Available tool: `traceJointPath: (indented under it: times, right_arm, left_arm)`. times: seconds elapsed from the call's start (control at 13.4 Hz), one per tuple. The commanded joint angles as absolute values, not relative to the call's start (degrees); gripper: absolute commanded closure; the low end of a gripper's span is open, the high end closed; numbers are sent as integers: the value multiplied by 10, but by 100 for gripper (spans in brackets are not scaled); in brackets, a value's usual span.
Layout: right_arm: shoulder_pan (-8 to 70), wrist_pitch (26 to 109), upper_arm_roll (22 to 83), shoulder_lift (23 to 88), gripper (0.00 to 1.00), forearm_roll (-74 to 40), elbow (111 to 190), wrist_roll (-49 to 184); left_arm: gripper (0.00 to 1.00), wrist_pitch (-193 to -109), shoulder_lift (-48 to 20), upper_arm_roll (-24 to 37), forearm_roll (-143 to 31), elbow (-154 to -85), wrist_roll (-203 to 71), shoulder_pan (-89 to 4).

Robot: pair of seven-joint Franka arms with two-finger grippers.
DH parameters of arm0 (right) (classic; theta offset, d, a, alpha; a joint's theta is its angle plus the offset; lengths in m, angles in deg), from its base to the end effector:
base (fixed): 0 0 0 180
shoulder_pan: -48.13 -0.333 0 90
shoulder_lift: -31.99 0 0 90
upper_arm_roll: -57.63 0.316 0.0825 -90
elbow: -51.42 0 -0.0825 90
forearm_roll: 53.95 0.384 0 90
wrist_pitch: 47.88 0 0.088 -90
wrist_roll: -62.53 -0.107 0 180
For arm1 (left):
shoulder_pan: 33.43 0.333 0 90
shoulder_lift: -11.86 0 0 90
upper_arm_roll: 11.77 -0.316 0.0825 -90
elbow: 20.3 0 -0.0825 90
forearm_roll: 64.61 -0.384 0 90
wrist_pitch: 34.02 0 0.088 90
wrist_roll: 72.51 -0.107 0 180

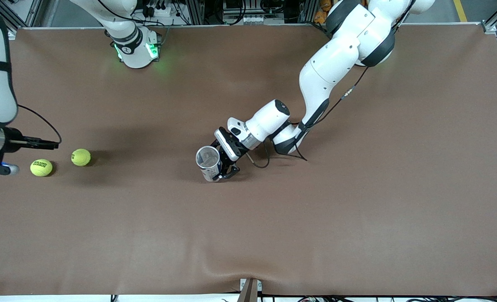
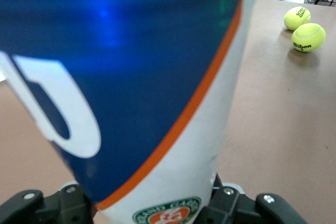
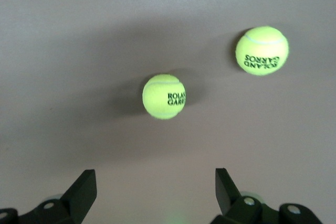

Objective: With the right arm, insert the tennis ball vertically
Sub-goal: 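Grasp the nearer tennis ball with the right gripper and lift it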

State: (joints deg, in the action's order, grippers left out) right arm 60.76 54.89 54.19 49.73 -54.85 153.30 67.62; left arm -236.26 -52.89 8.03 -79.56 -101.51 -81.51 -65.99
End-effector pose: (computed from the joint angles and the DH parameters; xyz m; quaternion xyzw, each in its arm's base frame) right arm 0.5794 -0.1659 0.3632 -0.9848 0.0917 0.1468 0.0106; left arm 0.5018 -0.5550 0.1688 0.7562 -0.4141 0.4395 0.2521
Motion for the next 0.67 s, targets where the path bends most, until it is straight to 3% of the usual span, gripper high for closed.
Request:
traceJointPath:
  times: [0.0,0.6]
  right_arm:
    - [620,634,549,504,0,-540,1591,682]
    - [618,745,549,550,0,-540,1654,682]
  left_arm:
    - [24,-2375,-541,69,-786,-1006,-817,-667]
    - [23,-2372,-547,59,-786,-1010,-817,-679]
